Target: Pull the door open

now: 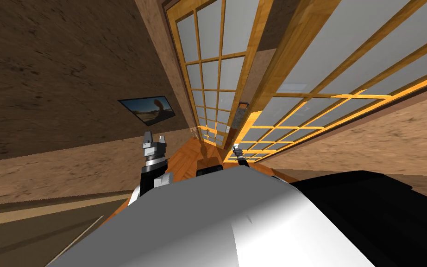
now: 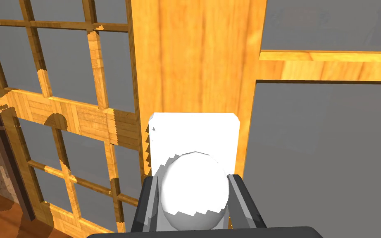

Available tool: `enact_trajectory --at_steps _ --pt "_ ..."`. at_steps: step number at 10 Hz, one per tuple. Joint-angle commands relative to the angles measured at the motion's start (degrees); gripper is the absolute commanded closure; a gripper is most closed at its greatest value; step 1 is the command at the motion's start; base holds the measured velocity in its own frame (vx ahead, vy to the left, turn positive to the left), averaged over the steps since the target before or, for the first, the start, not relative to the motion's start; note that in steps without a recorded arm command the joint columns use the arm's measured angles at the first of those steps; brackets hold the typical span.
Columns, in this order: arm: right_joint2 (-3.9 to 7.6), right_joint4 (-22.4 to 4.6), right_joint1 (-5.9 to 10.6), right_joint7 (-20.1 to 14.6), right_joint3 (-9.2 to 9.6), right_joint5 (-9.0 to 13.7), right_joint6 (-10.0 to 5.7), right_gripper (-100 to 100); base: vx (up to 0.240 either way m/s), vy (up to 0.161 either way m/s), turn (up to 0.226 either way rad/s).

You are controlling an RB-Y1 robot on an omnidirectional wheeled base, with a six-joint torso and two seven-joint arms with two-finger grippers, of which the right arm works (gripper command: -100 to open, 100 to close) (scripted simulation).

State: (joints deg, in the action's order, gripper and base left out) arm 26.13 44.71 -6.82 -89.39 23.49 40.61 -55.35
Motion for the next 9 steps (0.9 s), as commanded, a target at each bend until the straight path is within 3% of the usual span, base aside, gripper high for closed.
enact_trajectory --at_steps 1,5,6,9 --pt "1.25 0.5 -0.93 -1.4 1.45 -0.6 -1.43 100 -0.278 -0.062 0.14" --pt "3.76 1.0 -2.54 -4.2 4.32 -1.8 -4.07 100 -0.237 -0.034 0.102" --pt "3.06 -0.2 -1.81 -4.1 4.29 -1.9 -3.78 100 -0.102 0.006 0.006" --pt "4.93 -0.7 -3.39 -6.5 6.72 -2.9 -7.06 100 -0.204 -0.057 0.138"
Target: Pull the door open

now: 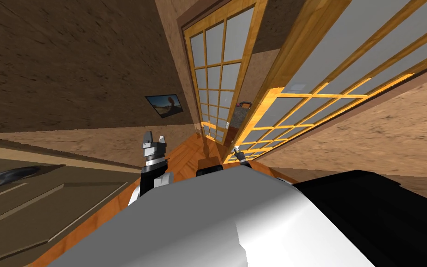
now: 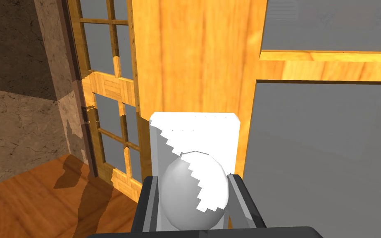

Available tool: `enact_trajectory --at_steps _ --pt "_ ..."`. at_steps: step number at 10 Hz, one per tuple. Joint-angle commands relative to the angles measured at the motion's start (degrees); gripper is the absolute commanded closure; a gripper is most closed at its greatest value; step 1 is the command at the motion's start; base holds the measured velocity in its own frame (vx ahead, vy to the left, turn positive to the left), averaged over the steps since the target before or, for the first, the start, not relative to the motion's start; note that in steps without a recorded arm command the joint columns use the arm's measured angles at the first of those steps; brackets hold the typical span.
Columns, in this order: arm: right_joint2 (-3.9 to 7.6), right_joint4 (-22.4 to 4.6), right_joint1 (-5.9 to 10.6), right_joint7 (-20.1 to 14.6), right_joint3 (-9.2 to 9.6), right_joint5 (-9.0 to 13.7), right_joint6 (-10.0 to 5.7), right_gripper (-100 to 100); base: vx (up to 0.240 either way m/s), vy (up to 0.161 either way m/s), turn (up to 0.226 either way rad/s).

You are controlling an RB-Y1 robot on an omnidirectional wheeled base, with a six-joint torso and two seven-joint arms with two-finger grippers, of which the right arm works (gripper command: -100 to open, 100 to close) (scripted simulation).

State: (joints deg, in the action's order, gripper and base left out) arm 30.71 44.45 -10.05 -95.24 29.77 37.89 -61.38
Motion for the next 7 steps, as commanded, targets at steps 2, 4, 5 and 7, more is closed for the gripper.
enact_trajectory --at_steps 2,4,5,7 --pt "1.46 -0.6 -0.93 -1.8 1.68 -0.8 -2.89 100 -0.219 -0.027 0.104" --pt "2.39 -0.8 -1.59 -2.8 2.74 -1.3 -4.47 100 -0.195 -0.052 0.088" --pt "2.85 -0.8 -1.91 -3.3 3.26 -1.5 -5.24 100 -0.207 -0.06 0.087" --pt "2.72 -1.5 -2.1 -3.6 3.87 -1.7 -5.43 100 -0.128 -0.025 0.089"
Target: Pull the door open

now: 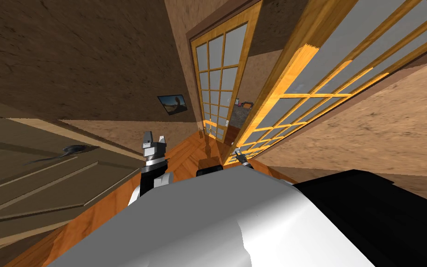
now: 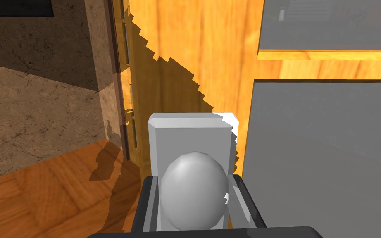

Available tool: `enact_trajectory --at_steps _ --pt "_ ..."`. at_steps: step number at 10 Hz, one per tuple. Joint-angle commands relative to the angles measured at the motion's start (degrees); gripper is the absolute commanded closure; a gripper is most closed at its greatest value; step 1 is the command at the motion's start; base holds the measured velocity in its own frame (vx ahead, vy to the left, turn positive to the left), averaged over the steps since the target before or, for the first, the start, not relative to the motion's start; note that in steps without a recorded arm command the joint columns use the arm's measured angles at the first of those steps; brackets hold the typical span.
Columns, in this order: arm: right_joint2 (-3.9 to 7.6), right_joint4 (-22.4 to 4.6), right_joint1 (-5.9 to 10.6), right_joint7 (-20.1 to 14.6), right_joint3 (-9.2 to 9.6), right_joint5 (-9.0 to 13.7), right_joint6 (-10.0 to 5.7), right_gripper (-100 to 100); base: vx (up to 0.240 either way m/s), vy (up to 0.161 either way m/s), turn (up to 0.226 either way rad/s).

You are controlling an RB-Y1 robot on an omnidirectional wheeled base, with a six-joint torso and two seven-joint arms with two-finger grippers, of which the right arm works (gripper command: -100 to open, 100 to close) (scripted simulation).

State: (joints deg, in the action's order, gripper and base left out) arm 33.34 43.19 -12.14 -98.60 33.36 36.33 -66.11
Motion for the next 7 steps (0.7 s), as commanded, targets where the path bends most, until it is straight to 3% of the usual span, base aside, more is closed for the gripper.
enact_trajectory --at_steps 1,7 --pt "0.26 -0.6 -0.06 -0.6 0.58 -0.2 -1.31 100 -0.237 -0.021 0.174" --pt "1.49 -3.1 -0.44 -2.8 2.57 -0.8 -5.59 100 -0.206 -0.067 0.148"
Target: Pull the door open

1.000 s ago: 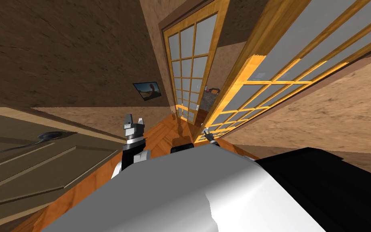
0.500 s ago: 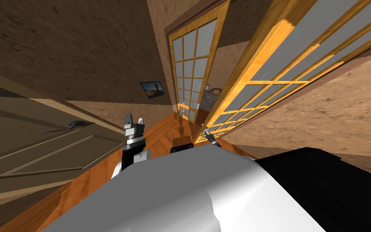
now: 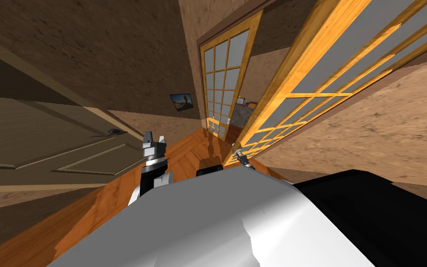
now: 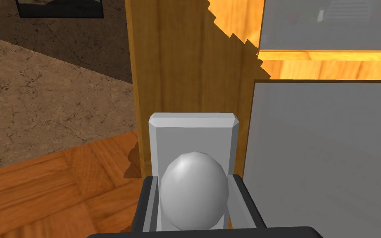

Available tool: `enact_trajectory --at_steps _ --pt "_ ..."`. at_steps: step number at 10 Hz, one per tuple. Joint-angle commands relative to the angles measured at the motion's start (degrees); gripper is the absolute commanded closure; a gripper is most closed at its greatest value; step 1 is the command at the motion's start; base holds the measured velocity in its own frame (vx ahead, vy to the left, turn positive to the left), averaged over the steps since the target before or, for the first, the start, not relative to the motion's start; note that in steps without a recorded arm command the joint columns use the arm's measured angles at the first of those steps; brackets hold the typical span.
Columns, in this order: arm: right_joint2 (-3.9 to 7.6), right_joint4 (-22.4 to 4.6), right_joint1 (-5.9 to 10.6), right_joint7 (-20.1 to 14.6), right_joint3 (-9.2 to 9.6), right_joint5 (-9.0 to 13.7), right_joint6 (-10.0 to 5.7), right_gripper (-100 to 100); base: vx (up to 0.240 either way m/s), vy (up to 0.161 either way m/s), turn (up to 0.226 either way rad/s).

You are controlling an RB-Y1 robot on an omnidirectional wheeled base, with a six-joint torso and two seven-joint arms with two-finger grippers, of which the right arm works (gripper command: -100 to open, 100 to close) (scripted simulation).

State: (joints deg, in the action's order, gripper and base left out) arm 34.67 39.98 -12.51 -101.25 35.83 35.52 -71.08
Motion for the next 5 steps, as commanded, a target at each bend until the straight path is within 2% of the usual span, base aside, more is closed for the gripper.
enact_trajectory --at_steps 1,2,3,5 --pt "0.32 -0.2 -0.11 -0.4 0.34 -0.1 -1.13 100 -0.18 -0.033 0.093" --pt "0.47 -0.5 -0.16 -0.6 0.59 -0.2 -1.66 100 -0.152 -0.076 0.081" --pt "0.27 -0.4 -0.28 -0.4 0.59 -0.2 -0.88 100 -0.064 -0.039 0.023" --pt "0.27 -1.2 -0.1 -0.9 1.12 -0.4 -1.57 100 -0.133 -0.047 0.152"
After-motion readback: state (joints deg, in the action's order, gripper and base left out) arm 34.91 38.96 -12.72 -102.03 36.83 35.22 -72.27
